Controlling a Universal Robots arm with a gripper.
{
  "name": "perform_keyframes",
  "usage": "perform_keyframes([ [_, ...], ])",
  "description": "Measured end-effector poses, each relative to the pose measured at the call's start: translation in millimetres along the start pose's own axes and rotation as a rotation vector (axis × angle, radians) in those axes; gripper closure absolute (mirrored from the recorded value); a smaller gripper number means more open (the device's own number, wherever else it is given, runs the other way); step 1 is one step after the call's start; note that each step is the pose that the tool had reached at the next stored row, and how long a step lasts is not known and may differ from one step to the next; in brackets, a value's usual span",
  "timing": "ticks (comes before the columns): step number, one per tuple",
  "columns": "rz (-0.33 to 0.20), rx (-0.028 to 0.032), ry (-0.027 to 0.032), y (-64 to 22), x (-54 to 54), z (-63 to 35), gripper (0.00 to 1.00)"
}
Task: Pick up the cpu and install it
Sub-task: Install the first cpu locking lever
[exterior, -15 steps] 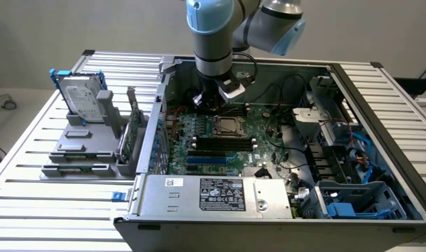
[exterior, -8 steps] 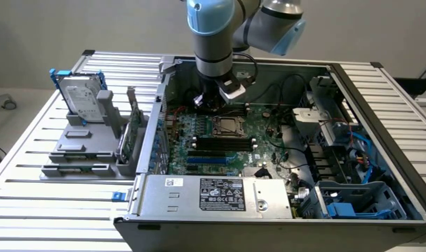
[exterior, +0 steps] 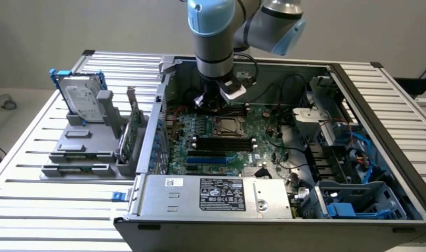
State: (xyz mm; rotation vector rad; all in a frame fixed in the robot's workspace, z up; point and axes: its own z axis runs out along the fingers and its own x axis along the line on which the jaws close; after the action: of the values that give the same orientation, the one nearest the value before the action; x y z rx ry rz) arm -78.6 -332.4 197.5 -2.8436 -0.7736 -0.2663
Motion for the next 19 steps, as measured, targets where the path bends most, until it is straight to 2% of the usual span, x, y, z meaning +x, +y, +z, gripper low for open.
perform_keyframes([
  [19, 0.0, -0.0005, 0.0009, 3.6, 5.0, 3.1, 0.89],
])
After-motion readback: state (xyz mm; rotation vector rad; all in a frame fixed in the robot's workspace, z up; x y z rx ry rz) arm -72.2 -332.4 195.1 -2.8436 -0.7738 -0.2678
